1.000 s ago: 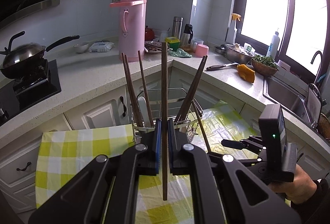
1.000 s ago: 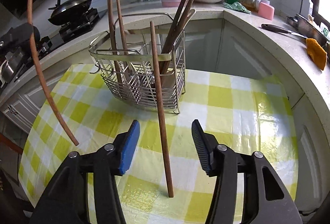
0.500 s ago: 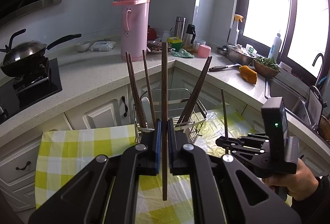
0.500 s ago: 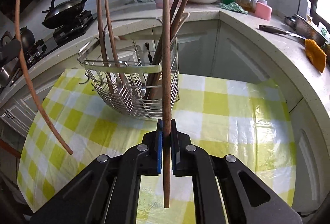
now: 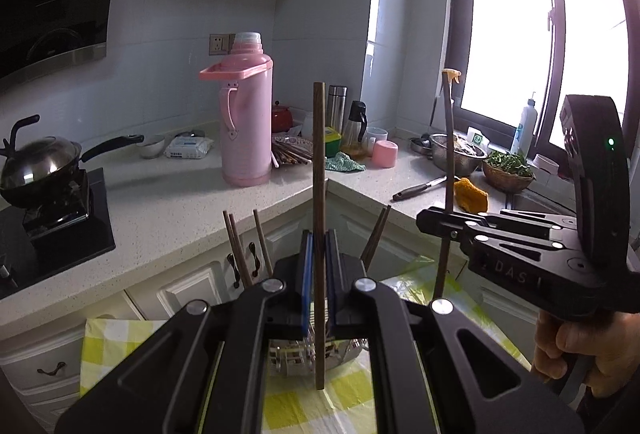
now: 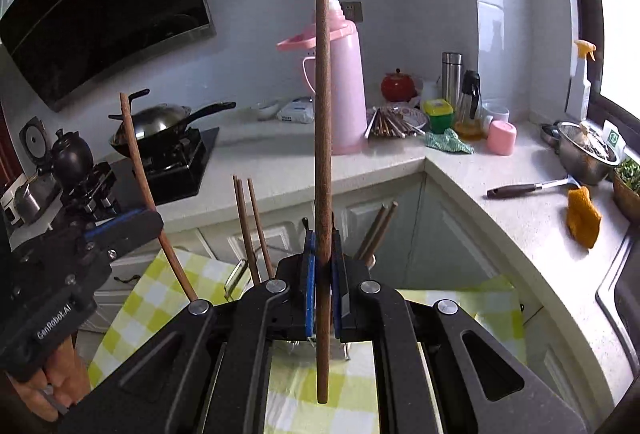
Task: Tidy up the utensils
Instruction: 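Lower both upright chopsticks into the wire rack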
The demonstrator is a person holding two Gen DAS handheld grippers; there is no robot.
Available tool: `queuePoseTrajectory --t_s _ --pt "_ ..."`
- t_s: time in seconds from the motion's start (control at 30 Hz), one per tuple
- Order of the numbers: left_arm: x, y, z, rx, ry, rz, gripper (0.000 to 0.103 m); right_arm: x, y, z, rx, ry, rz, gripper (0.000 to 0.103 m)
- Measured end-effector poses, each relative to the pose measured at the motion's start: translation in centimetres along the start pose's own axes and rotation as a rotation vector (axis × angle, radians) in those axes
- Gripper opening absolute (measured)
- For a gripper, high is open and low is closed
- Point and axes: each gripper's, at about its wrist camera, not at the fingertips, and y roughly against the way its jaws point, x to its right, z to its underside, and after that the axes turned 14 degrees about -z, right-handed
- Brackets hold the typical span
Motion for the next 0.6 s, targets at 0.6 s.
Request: queuePoseTrajectory --t_s 0.6 --pt "-2.2 -7.3 -2.0 -0.013 0.084 -0.073 0.006 0.7 -6.6 -2.4 0.019 0.004 0.009 0.007"
